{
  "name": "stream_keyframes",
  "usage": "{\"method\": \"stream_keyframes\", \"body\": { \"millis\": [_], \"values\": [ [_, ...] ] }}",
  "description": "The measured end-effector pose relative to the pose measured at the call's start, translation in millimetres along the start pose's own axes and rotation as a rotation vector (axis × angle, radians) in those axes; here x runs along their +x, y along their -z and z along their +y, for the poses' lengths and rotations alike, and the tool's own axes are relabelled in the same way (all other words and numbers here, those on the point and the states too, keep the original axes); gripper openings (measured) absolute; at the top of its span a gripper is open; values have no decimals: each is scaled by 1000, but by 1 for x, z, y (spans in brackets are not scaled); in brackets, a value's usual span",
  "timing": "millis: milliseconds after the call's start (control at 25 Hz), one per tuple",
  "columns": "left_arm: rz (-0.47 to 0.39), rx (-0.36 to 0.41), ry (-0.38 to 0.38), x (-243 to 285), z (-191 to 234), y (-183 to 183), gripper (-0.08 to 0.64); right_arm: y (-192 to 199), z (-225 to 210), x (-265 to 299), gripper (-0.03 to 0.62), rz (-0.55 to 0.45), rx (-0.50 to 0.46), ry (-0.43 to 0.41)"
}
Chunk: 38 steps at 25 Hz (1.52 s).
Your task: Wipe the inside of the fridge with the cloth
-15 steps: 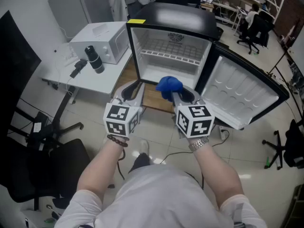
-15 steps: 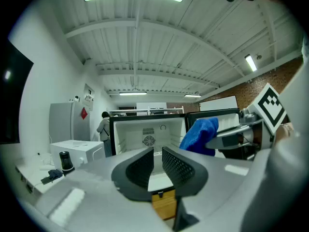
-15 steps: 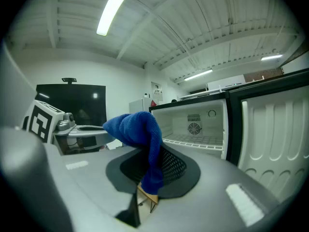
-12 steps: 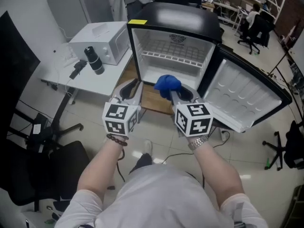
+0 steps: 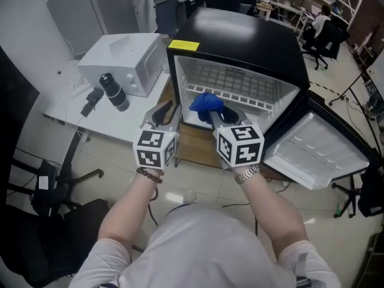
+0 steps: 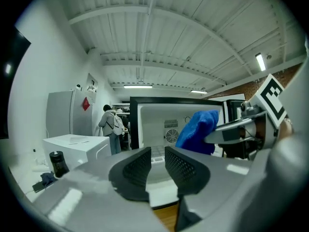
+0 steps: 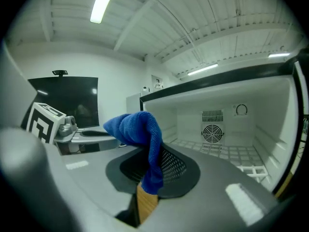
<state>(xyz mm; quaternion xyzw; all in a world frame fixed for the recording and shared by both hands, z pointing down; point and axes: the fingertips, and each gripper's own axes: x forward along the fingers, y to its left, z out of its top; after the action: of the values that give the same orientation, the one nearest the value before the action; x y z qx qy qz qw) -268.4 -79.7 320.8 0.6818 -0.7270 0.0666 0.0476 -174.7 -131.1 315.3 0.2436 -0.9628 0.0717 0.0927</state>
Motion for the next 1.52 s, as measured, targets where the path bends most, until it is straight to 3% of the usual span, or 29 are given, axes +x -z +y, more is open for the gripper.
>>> {"method": "stream_keyframes", "body": {
  "millis": [280,560,1520],
  "values": [
    [28,30,44,58,53,3,104,-4,-6,96,46,33,-3,13],
    [42,53,113,89,64,11,117,0,-9,148,46,58,-6,17],
    [31,93,153,97,65,14,129,-8,-48,199,41,10,16,135]
  ]
}}
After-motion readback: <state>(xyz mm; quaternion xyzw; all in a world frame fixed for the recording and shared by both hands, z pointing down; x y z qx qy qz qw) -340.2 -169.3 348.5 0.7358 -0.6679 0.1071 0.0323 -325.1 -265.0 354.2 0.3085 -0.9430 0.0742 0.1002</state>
